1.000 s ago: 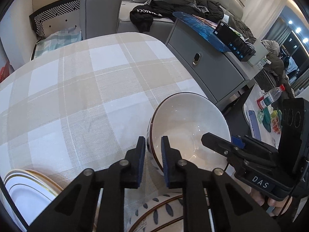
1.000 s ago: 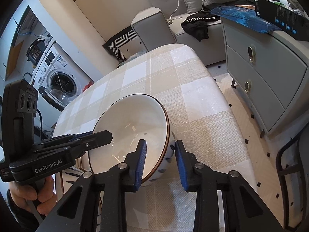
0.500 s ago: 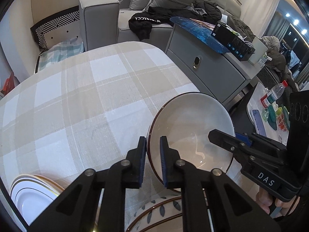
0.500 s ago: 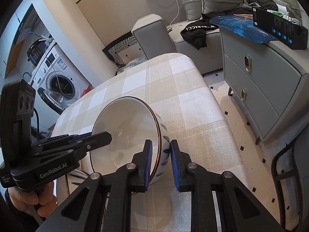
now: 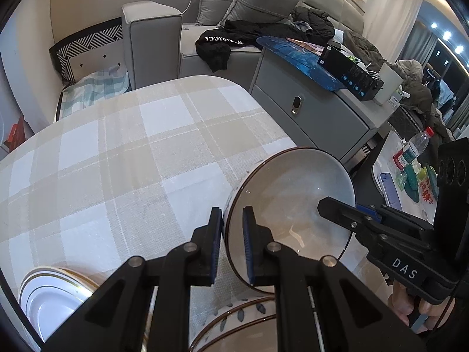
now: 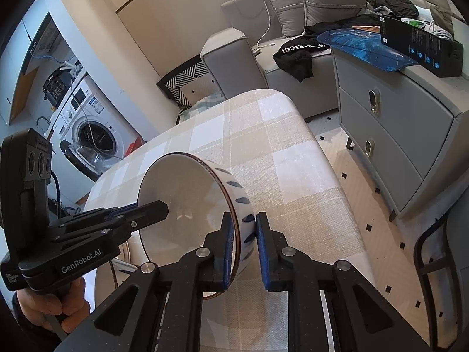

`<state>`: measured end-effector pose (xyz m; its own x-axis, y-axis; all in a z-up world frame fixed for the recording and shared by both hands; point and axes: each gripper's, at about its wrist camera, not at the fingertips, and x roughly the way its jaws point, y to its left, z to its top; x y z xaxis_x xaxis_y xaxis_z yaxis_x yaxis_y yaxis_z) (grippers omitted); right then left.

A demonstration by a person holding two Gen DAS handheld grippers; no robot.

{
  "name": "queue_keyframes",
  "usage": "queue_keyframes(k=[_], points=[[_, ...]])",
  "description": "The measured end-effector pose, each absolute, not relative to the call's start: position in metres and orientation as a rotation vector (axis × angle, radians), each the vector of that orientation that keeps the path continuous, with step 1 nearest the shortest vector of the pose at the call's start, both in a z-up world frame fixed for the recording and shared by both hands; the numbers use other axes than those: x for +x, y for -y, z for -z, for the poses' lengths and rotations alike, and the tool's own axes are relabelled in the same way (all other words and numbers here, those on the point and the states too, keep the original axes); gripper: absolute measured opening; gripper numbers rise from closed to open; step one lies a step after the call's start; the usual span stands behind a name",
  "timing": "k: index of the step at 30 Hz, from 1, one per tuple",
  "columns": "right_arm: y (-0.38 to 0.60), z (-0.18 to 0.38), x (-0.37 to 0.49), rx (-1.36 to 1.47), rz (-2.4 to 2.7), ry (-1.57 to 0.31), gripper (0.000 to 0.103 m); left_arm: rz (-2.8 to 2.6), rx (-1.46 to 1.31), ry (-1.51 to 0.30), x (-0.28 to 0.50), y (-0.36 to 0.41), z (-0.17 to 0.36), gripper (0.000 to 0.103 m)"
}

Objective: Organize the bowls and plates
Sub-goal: 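Lift the striped bowl with the right gripper and carry it to the bowl pair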

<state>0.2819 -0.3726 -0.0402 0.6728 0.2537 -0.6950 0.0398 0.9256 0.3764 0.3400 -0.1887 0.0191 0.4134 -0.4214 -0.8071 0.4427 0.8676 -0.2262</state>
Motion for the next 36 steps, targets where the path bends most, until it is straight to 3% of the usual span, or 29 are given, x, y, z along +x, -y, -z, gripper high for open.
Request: queue_keyframes(k=[36], points=[[0.345,-0.046,0.219,0.318,-0.173,-0.631,0.015,0.525,-0.057,-0.806,0.283,0.152,-0.1,0.011]])
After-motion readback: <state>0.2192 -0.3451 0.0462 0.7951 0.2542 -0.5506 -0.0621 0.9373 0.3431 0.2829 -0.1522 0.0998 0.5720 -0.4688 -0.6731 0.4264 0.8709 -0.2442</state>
